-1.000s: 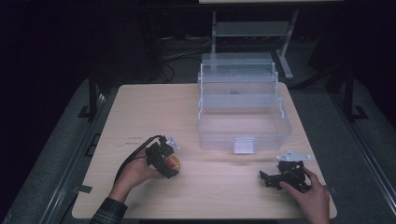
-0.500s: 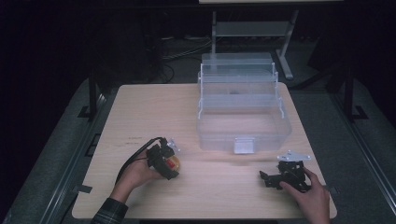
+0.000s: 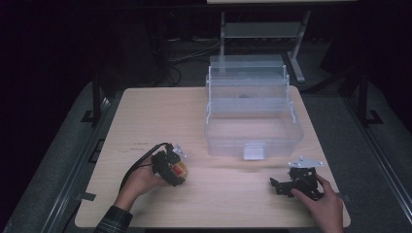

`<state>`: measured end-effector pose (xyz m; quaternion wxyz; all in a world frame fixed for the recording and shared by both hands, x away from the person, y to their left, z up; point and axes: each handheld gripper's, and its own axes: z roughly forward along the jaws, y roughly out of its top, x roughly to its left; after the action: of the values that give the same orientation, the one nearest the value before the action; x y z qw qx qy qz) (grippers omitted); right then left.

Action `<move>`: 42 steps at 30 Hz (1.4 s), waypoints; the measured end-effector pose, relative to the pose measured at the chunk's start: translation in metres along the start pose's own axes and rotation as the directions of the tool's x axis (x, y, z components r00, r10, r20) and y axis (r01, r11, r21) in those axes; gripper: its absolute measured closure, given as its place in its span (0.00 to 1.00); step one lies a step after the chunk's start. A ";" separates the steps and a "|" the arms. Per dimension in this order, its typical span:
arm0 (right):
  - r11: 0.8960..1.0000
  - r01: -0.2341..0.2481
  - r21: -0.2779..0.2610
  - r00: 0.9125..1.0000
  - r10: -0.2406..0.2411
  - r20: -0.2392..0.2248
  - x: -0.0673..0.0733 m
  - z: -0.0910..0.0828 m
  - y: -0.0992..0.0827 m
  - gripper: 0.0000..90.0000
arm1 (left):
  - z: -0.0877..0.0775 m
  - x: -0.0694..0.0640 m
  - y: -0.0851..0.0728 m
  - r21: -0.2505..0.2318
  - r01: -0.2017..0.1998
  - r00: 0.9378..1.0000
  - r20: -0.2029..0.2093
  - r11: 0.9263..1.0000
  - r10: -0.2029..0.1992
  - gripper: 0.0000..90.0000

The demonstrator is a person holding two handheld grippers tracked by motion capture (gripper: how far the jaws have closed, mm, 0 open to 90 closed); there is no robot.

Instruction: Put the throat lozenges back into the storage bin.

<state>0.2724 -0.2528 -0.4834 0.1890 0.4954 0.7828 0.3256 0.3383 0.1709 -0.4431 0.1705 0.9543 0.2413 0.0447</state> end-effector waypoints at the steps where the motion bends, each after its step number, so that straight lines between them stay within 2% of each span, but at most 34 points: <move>1: 1.000 0.000 0.000 1.000 0.000 0.000 0.000 0.000 0.000 0.00 | 0.000 0.000 0.000 -0.002 0.002 1.000 0.001 1.000 -0.002 0.22; 14: 1.000 0.000 0.000 1.000 0.000 0.000 0.000 0.000 0.000 0.00 | -0.006 0.000 -0.001 -0.022 0.013 1.000 0.008 1.000 -0.013 0.22; 42: 1.000 0.000 0.000 1.000 0.000 0.000 0.000 0.000 0.000 0.00 | -0.034 -0.002 0.004 -0.087 0.026 0.999 0.029 0.996 -0.023 0.22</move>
<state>0.2725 -0.2529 -0.4834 0.1889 0.4954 0.7828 0.3256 0.3328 0.1772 -0.4095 0.2160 0.9434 0.2484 0.0395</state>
